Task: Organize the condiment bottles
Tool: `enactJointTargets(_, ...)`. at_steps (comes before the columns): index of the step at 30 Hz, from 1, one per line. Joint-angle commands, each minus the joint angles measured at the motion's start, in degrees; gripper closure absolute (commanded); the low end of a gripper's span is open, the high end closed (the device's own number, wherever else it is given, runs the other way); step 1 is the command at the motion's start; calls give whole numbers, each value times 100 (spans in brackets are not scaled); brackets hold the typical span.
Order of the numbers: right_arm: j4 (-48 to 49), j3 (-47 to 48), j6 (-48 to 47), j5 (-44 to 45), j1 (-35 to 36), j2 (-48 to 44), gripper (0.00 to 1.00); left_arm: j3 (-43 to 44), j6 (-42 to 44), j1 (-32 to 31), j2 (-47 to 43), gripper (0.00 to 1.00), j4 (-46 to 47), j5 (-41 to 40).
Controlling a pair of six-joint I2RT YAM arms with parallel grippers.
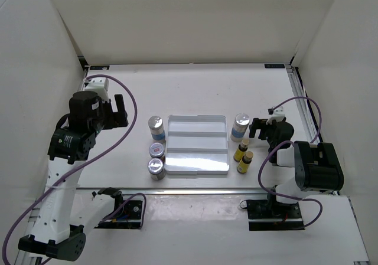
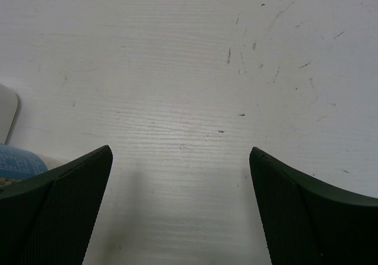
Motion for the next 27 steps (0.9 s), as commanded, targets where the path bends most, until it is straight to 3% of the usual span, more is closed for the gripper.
enactJointTargets(1,178,117,-96,35,22,-127,0,-14,111,-1,-33,0,-211,297)
enactJointTargets(9,231,117,-96,139,22,-127,0,206,410,-1,72,0,-422,464)
enactJointTargets(10,-117,213,17,254,22,-310,0,206,479,-1,125,0,-422,464)
enactJointTargets(11,-834,762,18,385,22,-851,0,206,480,-1,125,0,-422,464)
enactJointTargets(12,-2416,1125,436,1048,22,-1056,0,206,480,-1,212,0,-422,386)
enactJointTargets(14,-3770,1828,1201,2051,22,-1329,0,206,480,-1,327,0,-422,271)
enactJointTargets(15,-5360,2675,1596,2509,22,-1331,0,206,480,-1,414,0,-422,271)
enactJointTargets(17,-6881,3593,2300,3283,22,-1227,0,153,480,-1,468,0,-422,218)
enactJointTargets(18,-8010,4390,2391,3287,22,-1017,0,153,480,-1,520,0,-370,166)
enactJointTargets(20,-8949,5124,2391,3077,22,-771,0,101,410,-1,573,0,-370,78)
enactJointTargets(21,-9832,5510,2122,2502,22,-621,0,100,201,-1,574,0,-370,8)
enactJointTargets(23,-10637,6484,2302,2356,22,-146,0,21,-186,-1,521,0,-370,-466)
enactJointTargets(25,-11514,6857,3011,2355,22,48,0,-92,-599,-1,442,0,-440,-765)
enactJointTargets(27,-11774,7060,3130,1770,-83,172,0,-190,-1013,-1,232,0,-510,-977)
